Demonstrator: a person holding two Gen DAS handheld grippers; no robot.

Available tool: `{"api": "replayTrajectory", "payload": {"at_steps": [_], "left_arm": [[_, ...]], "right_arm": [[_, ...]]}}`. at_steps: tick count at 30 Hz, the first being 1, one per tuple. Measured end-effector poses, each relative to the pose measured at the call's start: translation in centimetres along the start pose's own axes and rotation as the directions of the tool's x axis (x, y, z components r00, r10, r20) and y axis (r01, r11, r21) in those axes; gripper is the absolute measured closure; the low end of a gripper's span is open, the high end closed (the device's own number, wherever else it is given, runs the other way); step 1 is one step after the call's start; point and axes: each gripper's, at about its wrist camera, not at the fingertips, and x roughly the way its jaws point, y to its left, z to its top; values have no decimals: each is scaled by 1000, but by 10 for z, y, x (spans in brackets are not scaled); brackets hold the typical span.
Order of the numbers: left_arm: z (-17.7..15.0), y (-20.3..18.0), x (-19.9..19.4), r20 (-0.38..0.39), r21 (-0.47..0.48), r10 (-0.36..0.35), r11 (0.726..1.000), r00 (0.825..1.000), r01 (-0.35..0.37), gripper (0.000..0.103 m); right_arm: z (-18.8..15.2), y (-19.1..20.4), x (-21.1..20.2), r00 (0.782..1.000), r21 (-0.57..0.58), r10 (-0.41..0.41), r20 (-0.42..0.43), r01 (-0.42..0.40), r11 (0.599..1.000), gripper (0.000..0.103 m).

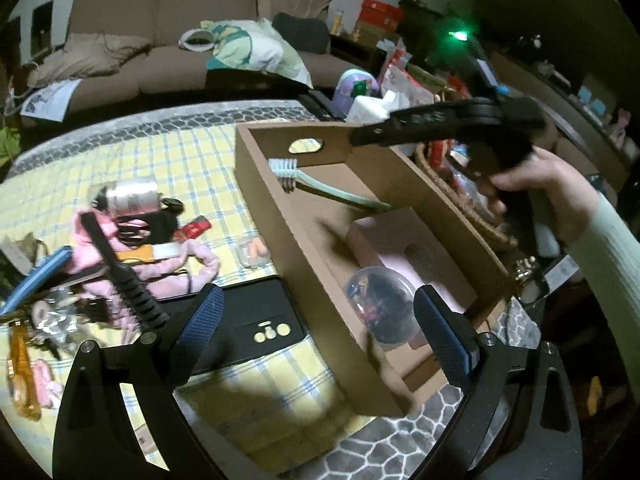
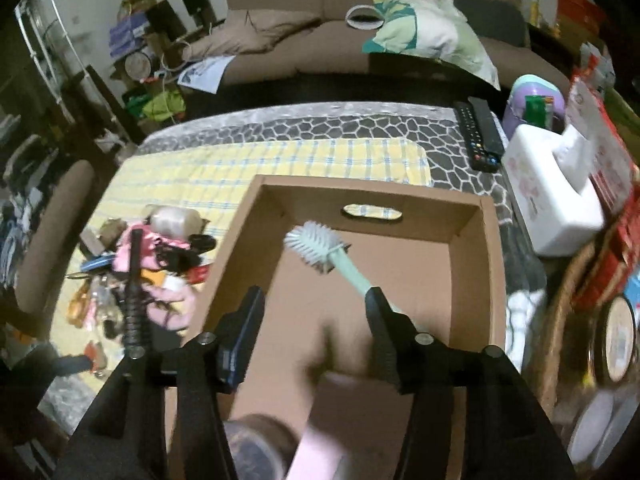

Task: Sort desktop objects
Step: 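Withdraw both tools from the cardboard box back over the table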

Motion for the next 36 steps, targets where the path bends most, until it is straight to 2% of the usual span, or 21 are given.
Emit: {"api": "replayTrajectory", "payload": {"at_steps": [5, 8, 11, 18, 23, 29, 32, 36], "left_arm": [[-2, 3, -31, 29, -4, 68, 998, 997, -68, 3], [-5, 9, -52, 44, -16, 97, 995, 994, -97, 3], [-11, 15, -74, 56, -26, 128, 992, 990, -127, 2], [-32, 41, -122, 77, -55, 195, 980, 978, -191, 1], [-52, 78, -144, 64, -89, 248, 966, 967, -242, 0], [-85, 133, -156, 12, -143, 306, 943, 952, -302, 0], [-101, 151, -151, -6, -148, 336, 931, 942, -333, 0], [-117, 165, -126, -48, -134, 353, 925, 934, -357, 0]], "right_arm": [[-24, 27, -35, 998, 17, 41, 41, -42, 999, 28], [-40, 55, -56, 997, -18, 57, 57, -56, 998, 22], [-51, 78, -73, 994, -40, 75, 78, -73, 997, 17], [-76, 121, -92, 987, 12, 127, 98, -129, 992, 15], [-90, 156, -90, 982, 35, 162, 99, -166, 986, 15], [-107, 199, -71, 976, 29, 196, 94, -200, 979, 14], [-117, 214, -54, 979, 42, 182, 96, -187, 982, 14], [-134, 234, -30, 982, 29, 146, 123, -151, 988, 14]]}}
